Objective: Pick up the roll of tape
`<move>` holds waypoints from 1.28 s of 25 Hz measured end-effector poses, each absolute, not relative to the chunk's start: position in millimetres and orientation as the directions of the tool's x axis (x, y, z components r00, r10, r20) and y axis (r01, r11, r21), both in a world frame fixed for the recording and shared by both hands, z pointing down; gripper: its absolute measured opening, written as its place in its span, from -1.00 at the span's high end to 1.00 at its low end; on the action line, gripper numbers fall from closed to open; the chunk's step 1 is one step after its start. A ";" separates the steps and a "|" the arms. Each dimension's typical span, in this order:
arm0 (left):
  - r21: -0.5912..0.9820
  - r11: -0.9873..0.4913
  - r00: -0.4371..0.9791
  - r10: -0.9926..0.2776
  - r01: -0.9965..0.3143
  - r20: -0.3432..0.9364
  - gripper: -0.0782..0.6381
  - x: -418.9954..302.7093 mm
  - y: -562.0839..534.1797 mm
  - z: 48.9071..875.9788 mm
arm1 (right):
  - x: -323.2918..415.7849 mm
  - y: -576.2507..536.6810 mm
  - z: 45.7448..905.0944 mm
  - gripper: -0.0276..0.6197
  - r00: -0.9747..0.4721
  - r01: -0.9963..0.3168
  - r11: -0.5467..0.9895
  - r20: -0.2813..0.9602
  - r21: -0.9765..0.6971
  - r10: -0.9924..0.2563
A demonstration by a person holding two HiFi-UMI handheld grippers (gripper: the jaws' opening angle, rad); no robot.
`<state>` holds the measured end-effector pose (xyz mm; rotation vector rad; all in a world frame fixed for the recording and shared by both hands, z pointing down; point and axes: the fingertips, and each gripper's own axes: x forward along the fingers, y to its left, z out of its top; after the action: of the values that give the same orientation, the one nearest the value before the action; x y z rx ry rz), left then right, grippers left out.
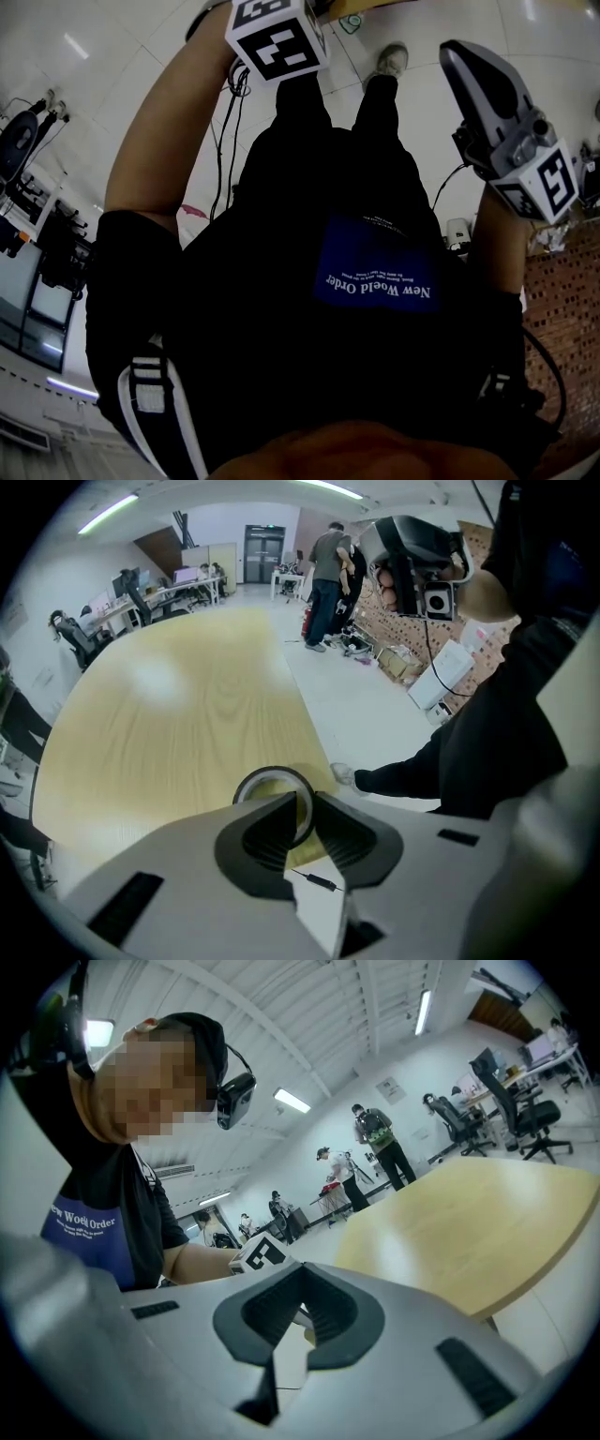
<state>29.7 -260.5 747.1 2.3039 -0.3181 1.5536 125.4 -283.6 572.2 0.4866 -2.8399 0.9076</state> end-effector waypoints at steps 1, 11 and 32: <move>0.156 -0.915 0.374 0.005 -0.373 0.927 0.58 30.9 -259.8 749.3 | 126.0 -281.5 575.4 0.96 -0.941 -0.338 0.762 0.208 -0.552 -0.267; 0.136 -0.889 0.480 -0.103 -0.437 0.871 0.63 28.5 -267.2 730.1 | 121.9 -279.7 558.1 0.96 -0.939 -0.343 0.787 0.184 -0.512 -0.290; 0.235 -0.815 0.826 -0.432 -0.529 0.361 0.63 76.6 -290.6 429.3 | 191.9 -300.6 367.5 0.96 -0.915 -0.404 0.889 0.124 -0.216 -0.385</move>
<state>76.6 -290.6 429.3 2.6824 -0.7274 0.4198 191.9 -300.6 367.5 0.6225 -2.9776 0.3654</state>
